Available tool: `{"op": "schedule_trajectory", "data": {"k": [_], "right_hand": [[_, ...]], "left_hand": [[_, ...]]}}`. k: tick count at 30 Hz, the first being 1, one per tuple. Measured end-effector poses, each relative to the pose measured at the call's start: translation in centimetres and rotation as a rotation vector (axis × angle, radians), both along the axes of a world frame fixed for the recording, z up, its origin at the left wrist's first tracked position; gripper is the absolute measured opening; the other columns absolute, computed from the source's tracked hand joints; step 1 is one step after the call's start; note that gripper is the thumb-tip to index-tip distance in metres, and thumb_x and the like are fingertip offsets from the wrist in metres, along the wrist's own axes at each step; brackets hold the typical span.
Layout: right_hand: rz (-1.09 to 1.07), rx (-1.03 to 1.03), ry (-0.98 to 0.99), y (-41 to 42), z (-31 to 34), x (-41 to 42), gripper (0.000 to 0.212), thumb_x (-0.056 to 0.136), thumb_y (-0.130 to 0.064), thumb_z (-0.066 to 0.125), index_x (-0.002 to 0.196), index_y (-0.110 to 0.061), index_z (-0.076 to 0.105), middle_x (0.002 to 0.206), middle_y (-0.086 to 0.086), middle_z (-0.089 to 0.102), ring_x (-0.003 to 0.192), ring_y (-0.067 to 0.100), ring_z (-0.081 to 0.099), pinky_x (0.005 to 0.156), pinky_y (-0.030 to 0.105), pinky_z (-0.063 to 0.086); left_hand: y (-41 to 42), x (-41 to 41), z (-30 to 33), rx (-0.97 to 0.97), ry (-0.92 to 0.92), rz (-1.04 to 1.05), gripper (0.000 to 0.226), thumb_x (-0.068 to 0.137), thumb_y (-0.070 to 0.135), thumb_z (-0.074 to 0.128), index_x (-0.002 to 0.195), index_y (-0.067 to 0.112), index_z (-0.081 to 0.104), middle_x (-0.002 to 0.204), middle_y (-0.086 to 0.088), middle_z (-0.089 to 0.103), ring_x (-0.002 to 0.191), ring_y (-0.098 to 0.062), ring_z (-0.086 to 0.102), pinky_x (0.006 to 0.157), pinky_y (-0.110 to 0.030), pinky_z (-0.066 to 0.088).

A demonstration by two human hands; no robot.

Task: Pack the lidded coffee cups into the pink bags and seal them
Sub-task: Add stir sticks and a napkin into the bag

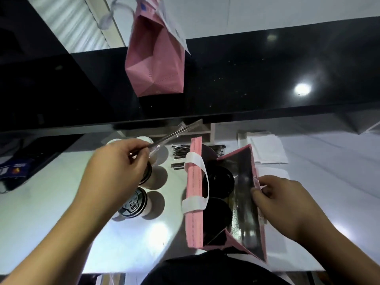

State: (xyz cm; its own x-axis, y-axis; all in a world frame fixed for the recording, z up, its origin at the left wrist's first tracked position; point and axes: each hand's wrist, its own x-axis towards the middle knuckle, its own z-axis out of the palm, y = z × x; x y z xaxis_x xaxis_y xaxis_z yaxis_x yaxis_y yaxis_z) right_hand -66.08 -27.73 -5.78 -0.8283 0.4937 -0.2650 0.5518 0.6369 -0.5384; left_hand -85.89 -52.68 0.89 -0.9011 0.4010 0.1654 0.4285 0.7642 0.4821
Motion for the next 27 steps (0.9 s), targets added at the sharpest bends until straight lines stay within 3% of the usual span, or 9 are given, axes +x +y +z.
{"op": "schedule_trajectory", "data": {"k": [4,8,10,13,15,18,21,23,27], "right_hand": [[0.008,-0.009,0.034,-0.2,0.5,0.2,0.031,0.096,-0.034,0.049,0.07,-0.021,0.06,0.058,-0.012,0.069,0.057,0.008,0.062,0.049,0.031,0.044],[0.001,0.014,0.06,-0.1,0.4,0.4,0.036,0.097,-0.035,0.048,0.065,-0.02,0.055,0.055,-0.012,0.066,0.054,0.009,0.061,0.044,0.028,0.038],[-0.004,0.017,0.074,0.0,0.3,0.6,0.037,0.098,-0.035,0.049,0.063,-0.021,0.054,0.054,-0.015,0.064,0.057,0.006,0.06,0.043,0.028,0.035],[0.002,0.014,0.085,0.2,0.1,0.7,0.039,0.098,-0.033,0.049,0.061,-0.02,0.049,0.052,-0.016,0.06,0.053,0.007,0.056,0.042,0.027,0.03],[0.007,0.02,0.095,0.2,0.0,0.8,0.04,0.098,-0.033,0.049,0.061,-0.018,0.047,0.051,-0.012,0.059,0.047,0.012,0.053,0.04,0.026,0.03],[0.007,0.022,0.11,0.4,0.0,1.0,0.038,0.095,-0.032,0.05,0.06,-0.016,0.048,0.053,-0.006,0.061,0.047,0.017,0.052,0.04,0.029,0.032],[0.009,0.03,0.111,0.5,-0.1,1.1,0.034,0.093,-0.028,0.051,0.063,-0.012,0.051,0.052,0.003,0.06,0.05,0.021,0.055,0.042,0.031,0.032],[0.003,0.038,0.105,0.7,-0.1,1.2,0.033,0.094,-0.028,0.051,0.065,-0.012,0.054,0.053,0.006,0.061,0.052,0.021,0.057,0.043,0.031,0.033],[-0.011,0.037,0.087,0.9,-0.1,1.3,0.032,0.094,-0.028,0.052,0.067,-0.011,0.06,0.056,0.006,0.064,0.055,0.022,0.061,0.048,0.035,0.045]], "left_hand": [[1.6,5.3,5.0,-0.02,0.014,-0.139,0.015,0.091,0.039,0.064,0.098,0.041,0.076,0.084,0.03,0.068,0.08,0.0,0.064,0.069,-0.023,0.051],[4.5,8.4,6.0,-0.338,-0.021,-0.261,0.02,0.095,0.038,0.055,0.099,0.038,0.074,0.088,0.018,0.069,0.084,-0.003,0.062,0.069,-0.028,0.051],[6.0,8.9,4.9,-0.519,-0.016,-0.305,0.024,0.098,0.034,0.049,0.1,0.03,0.072,0.089,0.008,0.068,0.085,-0.013,0.064,0.073,-0.035,0.055],[8.3,9.3,2.1,-0.639,-0.048,-0.331,0.016,0.095,0.024,0.05,0.092,0.021,0.065,0.085,-0.001,0.061,0.078,-0.026,0.062,0.07,-0.038,0.057],[9.9,9.4,0.3,-0.677,-0.028,-0.338,0.013,0.092,0.016,0.053,0.079,0.018,0.055,0.077,-0.004,0.048,0.063,-0.026,0.05,0.06,-0.036,0.048],[12.4,9.5,-1.5,-0.667,-0.019,-0.38,0.031,0.088,0.005,0.054,0.063,0.016,0.038,0.063,-0.002,0.037,0.054,-0.021,0.033,0.059,-0.033,0.037],[14.4,9.1,-3.1,-0.634,-0.102,-0.409,0.033,0.086,-0.001,0.054,0.06,0.014,0.042,0.059,-0.001,0.042,0.052,-0.018,0.039,0.046,-0.029,0.029],[15.1,8.8,-4.4,-0.616,-0.157,-0.421,0.033,0.088,0.0,0.055,0.06,0.013,0.044,0.06,-0.002,0.046,0.055,-0.023,0.047,0.046,-0.031,0.029],[15.4,9.5,-6.5,-0.59,-0.411,-0.455,0.028,0.094,0.021,0.06,0.068,0.016,0.054,0.067,-0.002,0.054,0.063,-0.024,0.054,0.049,-0.03,0.033]]}}
